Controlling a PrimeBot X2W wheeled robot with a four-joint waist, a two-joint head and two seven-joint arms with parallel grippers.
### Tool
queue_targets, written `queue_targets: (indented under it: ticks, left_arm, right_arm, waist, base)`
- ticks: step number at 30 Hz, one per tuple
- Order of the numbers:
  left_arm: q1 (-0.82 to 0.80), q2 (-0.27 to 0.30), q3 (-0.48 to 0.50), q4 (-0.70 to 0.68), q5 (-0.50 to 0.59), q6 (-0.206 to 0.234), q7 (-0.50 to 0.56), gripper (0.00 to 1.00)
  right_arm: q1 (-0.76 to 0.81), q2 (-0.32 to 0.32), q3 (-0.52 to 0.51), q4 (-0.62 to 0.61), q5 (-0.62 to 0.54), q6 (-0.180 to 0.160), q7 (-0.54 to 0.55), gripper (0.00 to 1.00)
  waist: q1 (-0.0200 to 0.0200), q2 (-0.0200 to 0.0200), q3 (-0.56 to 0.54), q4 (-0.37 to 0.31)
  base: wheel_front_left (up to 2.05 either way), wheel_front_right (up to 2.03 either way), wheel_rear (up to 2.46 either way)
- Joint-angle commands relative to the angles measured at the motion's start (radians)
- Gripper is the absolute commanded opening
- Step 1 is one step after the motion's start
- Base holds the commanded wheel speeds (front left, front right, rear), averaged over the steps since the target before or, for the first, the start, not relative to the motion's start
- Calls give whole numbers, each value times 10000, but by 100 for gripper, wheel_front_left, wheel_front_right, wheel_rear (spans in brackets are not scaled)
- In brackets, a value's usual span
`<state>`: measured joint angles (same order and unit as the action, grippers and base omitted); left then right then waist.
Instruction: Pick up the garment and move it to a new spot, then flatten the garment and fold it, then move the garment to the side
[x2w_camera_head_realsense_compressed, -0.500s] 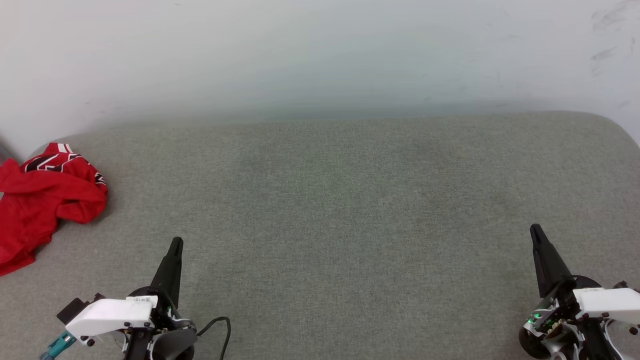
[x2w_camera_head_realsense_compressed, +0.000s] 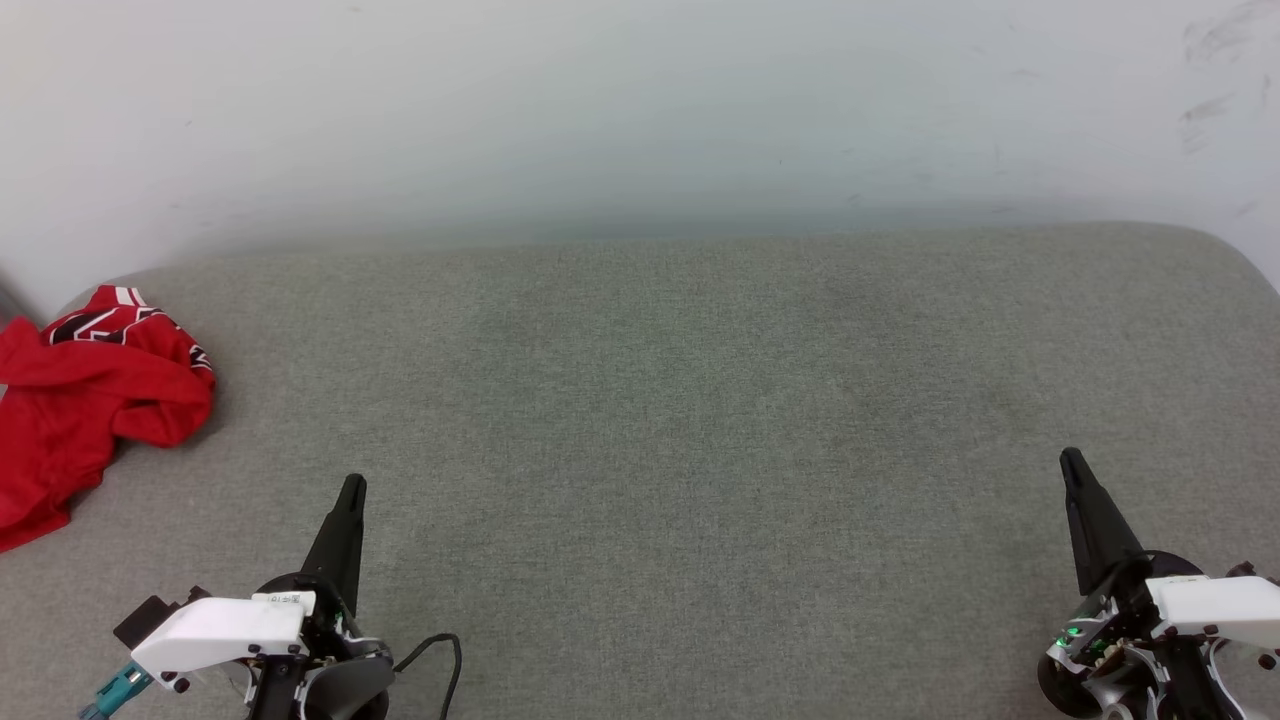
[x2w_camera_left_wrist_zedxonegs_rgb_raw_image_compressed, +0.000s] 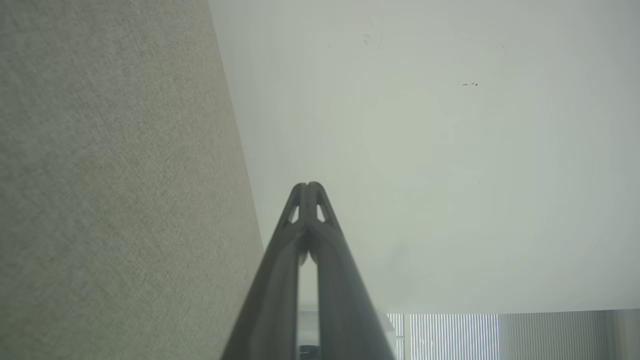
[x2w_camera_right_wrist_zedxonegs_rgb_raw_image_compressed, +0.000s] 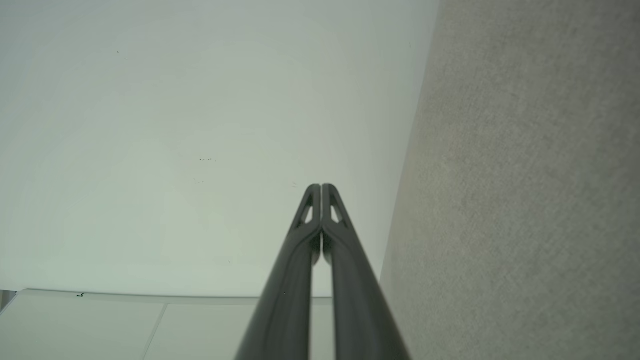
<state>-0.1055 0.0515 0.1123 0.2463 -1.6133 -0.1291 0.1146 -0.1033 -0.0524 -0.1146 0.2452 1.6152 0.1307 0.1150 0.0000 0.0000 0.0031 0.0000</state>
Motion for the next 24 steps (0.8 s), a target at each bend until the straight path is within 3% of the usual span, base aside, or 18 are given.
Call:
queue_targets:
  ticks: [1, 24]
  left_arm:
    - [-73, -17, 39, 3, 24, -31, 29, 0]
    - [-72, -17, 33, 3, 19, -30, 24, 0]
  right_arm:
    - [-97, 41, 3, 5, -48, 0, 12, 0]
    - [-97, 41, 5, 5, -47, 0, 11, 0]
  waist:
    - [0, 0, 0, 0]
    - [0, 0, 0, 0]
  base:
    - [0, 0, 0]
    - [0, 0, 0]
